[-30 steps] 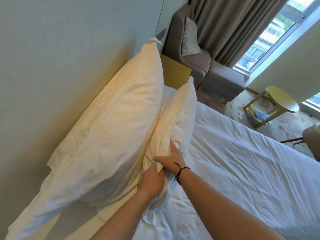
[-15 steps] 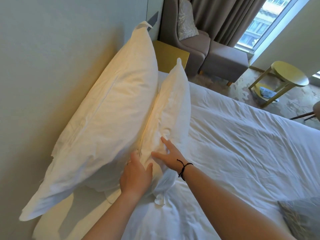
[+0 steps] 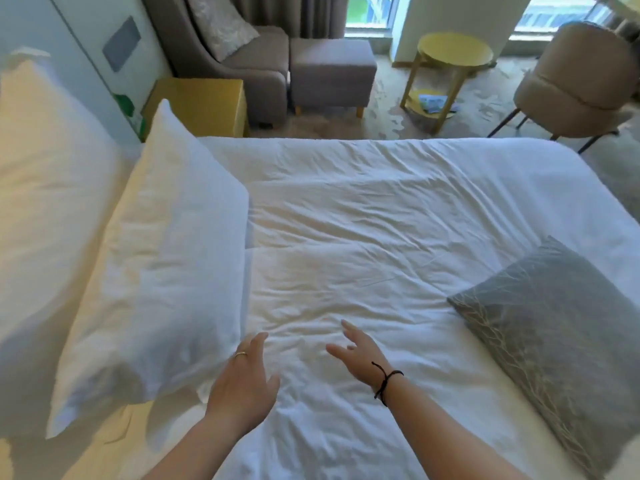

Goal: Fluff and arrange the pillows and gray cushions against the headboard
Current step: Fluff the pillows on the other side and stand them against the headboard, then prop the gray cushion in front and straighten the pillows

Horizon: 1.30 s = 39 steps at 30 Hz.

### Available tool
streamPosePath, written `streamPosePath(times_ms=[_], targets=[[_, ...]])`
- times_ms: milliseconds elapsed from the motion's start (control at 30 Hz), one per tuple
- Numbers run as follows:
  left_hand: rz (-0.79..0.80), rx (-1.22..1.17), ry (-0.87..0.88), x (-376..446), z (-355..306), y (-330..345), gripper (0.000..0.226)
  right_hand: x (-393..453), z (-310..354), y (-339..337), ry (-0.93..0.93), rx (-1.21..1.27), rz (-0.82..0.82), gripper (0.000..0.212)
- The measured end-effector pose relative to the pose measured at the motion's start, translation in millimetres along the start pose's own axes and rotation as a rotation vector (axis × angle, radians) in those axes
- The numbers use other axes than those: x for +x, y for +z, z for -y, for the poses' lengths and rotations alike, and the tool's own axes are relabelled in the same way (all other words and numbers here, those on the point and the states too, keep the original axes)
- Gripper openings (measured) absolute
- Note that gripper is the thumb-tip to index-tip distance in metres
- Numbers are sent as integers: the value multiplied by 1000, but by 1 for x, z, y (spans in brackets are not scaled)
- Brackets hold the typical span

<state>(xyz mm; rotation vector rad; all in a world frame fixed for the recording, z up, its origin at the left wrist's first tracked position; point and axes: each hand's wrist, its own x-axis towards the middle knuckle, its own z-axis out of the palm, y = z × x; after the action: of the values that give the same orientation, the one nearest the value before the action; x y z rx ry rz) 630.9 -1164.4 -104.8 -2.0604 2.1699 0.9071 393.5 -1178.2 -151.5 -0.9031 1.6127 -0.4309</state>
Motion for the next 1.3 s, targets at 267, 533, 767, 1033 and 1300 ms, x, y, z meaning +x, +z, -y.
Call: streamPosePath(times_ms=[267, 533, 767, 1033, 1300], targets=[[342, -44, 163, 42, -187, 109, 75, -31, -206, -246, 280, 8, -554, 75], [451, 122, 346, 67, -318, 174, 54, -81, -332, -339, 586, -276, -742, 92], [507, 124, 332, 66, -345, 210, 42, -86, -384, -335, 633, -162, -727, 112], [483, 29, 186, 69, -333, 208, 35, -72, -380, -321, 612, -368, -837, 83], [545, -301, -53, 60, -331, 189, 37, -68, -265, -272, 299, -286, -659, 25]])
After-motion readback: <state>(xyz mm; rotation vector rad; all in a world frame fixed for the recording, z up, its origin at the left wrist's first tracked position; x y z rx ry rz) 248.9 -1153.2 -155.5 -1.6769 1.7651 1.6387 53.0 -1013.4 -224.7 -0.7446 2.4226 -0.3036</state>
